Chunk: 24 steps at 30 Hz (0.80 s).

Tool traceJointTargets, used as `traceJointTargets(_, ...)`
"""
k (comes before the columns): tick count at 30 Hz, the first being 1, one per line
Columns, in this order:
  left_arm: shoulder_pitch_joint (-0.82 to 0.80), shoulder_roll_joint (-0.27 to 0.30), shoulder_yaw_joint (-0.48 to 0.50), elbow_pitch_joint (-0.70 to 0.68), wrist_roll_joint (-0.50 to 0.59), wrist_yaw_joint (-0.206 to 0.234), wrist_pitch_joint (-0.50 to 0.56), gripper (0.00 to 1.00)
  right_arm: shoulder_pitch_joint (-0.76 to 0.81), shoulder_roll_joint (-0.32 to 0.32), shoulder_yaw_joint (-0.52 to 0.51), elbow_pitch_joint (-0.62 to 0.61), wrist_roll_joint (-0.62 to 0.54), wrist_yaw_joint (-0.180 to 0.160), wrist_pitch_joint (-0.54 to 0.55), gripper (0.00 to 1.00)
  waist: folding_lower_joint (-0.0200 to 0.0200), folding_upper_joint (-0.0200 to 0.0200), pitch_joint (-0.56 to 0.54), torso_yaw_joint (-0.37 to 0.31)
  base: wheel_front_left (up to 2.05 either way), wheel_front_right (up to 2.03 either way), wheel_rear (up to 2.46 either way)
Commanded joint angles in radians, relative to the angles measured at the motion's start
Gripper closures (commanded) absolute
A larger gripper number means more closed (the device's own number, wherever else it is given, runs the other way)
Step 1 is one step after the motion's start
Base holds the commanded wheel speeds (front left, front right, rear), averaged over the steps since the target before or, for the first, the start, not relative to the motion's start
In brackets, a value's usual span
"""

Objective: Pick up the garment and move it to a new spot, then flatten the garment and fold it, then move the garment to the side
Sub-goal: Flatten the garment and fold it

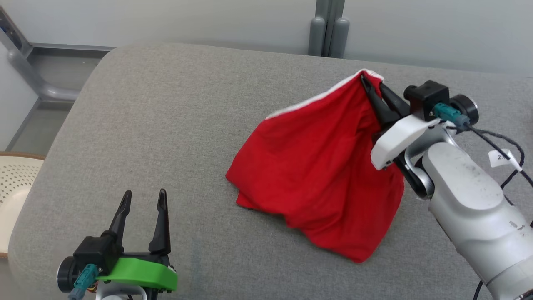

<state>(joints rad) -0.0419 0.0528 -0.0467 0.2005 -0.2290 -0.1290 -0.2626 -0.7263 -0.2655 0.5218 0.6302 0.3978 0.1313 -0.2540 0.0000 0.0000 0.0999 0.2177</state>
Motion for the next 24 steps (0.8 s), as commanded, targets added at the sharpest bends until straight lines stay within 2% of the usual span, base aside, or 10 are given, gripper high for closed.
traceJointTargets(1, -0.011, 0.000, 0.000, -0.003, 0.007, -0.003, -0.002, 0.00, -0.030, -0.007, -0.010, -0.007, -0.018, -0.001, -0.008, 1.00, 0.0000, 0.0000, 0.003, -0.013, 0.00, 0.00, 0.00)
traceJointTargets(8, -0.024, -0.001, 0.003, -0.004, 0.009, -0.003, -0.002, 0.00, -0.131, -0.011, 0.008, -0.059, -0.085, -0.001, -0.011, 1.00, 0.0000, 0.0000, 0.009, -0.037, 0.00, 0.00, 0.00)
traceJointTargets(12, -0.020, -0.001, 0.007, -0.007, 0.010, -0.003, -0.002, 0.00, -0.120, -0.005, 0.032, -0.110, -0.099, -0.001, -0.011, 1.00, 0.0000, 0.0000, 0.010, -0.046, 0.00, 0.00, 0.00)
traceJointTargets(17, -0.003, -0.002, 0.009, -0.006, 0.006, -0.003, -0.002, 0.00, -0.002, -0.020, 0.099, -0.193, -0.099, -0.002, -0.011, 1.00, 0.0000, 0.0000, 0.001, -0.055, 0.00, 0.00, 0.00)
traceJointTargets(24, 0.016, -0.002, 0.025, -0.010, 0.007, -0.003, -0.002, 0.00, 0.279, -0.071, 0.158, -0.349, -0.079, -0.002, -0.011, 1.00, 0.0000, 0.0000, -0.016, -0.090, 0.00, 0.00, 0.00)
